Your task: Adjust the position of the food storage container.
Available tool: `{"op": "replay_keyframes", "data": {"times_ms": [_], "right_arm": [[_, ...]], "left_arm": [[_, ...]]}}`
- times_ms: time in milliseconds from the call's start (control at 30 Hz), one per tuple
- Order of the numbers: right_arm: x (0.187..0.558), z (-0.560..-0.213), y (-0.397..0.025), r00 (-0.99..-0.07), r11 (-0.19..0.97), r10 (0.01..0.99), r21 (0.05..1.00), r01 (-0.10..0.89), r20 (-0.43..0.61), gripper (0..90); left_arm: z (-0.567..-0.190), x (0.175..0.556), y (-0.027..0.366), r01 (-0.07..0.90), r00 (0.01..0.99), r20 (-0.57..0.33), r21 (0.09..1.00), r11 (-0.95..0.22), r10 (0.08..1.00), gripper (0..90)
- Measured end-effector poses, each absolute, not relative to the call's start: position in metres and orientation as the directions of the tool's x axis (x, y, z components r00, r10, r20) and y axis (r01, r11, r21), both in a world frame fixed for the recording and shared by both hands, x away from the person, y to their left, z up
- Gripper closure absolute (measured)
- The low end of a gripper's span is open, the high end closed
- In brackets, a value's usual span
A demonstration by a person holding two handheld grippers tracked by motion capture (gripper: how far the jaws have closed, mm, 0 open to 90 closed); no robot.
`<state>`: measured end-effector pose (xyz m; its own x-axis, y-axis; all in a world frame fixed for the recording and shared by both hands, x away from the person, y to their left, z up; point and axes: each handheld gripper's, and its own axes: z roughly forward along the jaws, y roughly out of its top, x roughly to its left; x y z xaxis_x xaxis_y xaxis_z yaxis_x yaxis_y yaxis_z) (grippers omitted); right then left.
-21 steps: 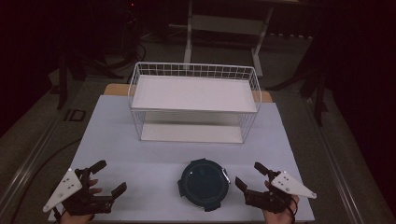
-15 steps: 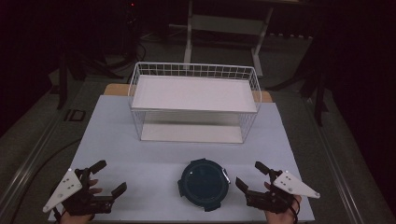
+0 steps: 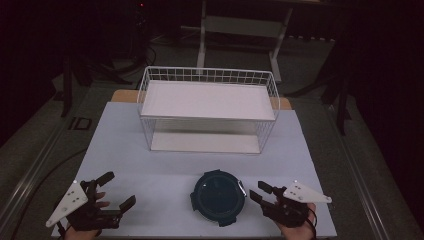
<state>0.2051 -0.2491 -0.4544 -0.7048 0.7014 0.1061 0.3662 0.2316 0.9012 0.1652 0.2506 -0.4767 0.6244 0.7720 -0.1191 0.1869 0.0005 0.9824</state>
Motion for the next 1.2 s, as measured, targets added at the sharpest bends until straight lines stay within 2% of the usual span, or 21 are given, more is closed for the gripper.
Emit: {"op": "replay_keyframes", "data": {"times_ms": [133, 167, 633, 1200], "right_arm": [[0.208, -0.462, -0.251, -0.713, 0.266, 0.69, 0.873, 0.409, 0.124, 87.9], [0.209, -0.464, -0.25, -0.717, 0.279, 0.685, 0.864, 0.42, 0.127, 89.7], [0.234, -0.491, -0.244, -0.691, 0.332, 0.705, 0.786, 0.522, 0.16, 90.0], [0.231, -0.494, -0.227, -0.725, 0.365, 0.668, 0.773, 0.518, 0.17, 90.0]], "left_arm": [[-0.477, 0.166, 0.25, 0.189, 0.625, -0.123, 0.982, 0.004, 0.771, 0.0], [-0.477, 0.166, 0.25, 0.19, 0.626, -0.123, 0.982, 0.002, 0.77, 0.0], [-0.478, 0.167, 0.249, 0.196, 0.631, -0.122, 0.981, -0.006, 0.766, 0.0], [-0.479, 0.168, 0.245, 0.205, 0.64, -0.115, 0.978, -0.024, 0.76, 0.0]]}}
